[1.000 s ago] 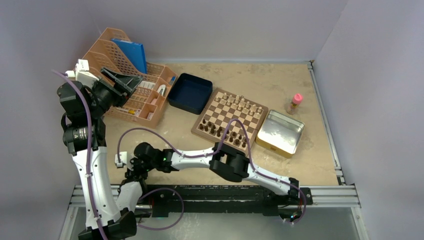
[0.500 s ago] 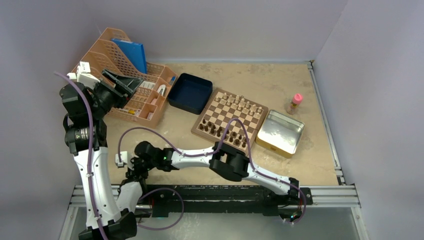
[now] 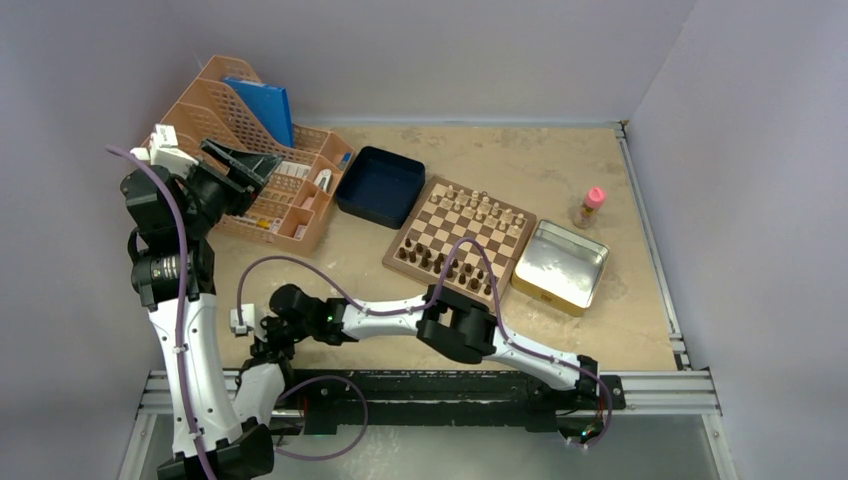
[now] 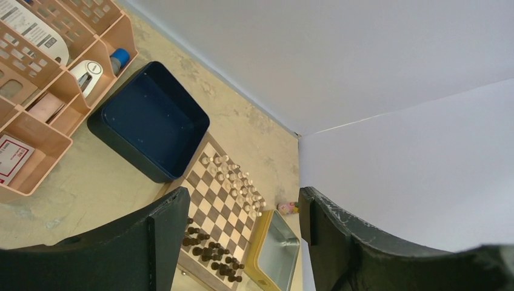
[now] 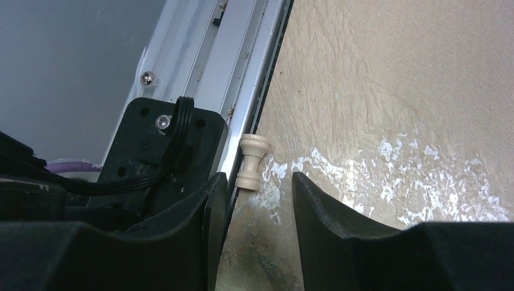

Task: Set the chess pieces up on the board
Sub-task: Pick up the chess piece at the center of the board.

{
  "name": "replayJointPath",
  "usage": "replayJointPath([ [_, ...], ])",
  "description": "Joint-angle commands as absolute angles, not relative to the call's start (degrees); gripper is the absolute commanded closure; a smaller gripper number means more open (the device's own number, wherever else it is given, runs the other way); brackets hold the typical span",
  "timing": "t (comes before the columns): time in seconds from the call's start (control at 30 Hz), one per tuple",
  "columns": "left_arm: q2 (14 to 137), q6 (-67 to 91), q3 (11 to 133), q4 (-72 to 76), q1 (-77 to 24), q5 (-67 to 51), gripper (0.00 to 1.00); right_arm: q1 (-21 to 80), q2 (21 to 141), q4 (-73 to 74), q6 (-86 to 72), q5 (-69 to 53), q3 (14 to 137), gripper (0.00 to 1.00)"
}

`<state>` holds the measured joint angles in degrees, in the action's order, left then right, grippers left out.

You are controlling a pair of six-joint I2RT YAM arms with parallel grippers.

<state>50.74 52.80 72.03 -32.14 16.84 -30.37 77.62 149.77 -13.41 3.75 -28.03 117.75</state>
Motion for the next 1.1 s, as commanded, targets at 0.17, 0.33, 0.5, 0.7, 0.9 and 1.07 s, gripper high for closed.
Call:
replayJointPath([
  [0.17,49.77,52.65,70.1,-29.27,16.7,-27.14,0.35,79.53,148.63,-19.05,2.5,-28.02,115.1,0.61],
  [0.33,49.48,53.59,68.82,-29.21,16.7,-26.89,0.35,79.59,149.09,-18.6,2.27,-26.82,116.46,0.65],
  [0.5,49.51,53.49,68.74,-29.58,16.7,-26.31,0.35,79.54,150.04,-18.31,1.23,-25.59,118.56,0.78],
  [0.7,48.58,51.54,69.41,-31.49,16.7,-24.35,0.35,79.46,146.16,-21.04,2.02,-21.24,111.87,0.81],
  [0.9,47.15,42.83,71.1,-34.88,16.7,-21.11,0.37,78.51,140.81,-23.16,1.9,-16.49,104.18,0.86],
  [1.07,42.82,36.19,68.98,-31.18,16.7,-24.79,0.38,75.43,133.4,-29.0,-4.8,-16.43,93.89,0.87],
])
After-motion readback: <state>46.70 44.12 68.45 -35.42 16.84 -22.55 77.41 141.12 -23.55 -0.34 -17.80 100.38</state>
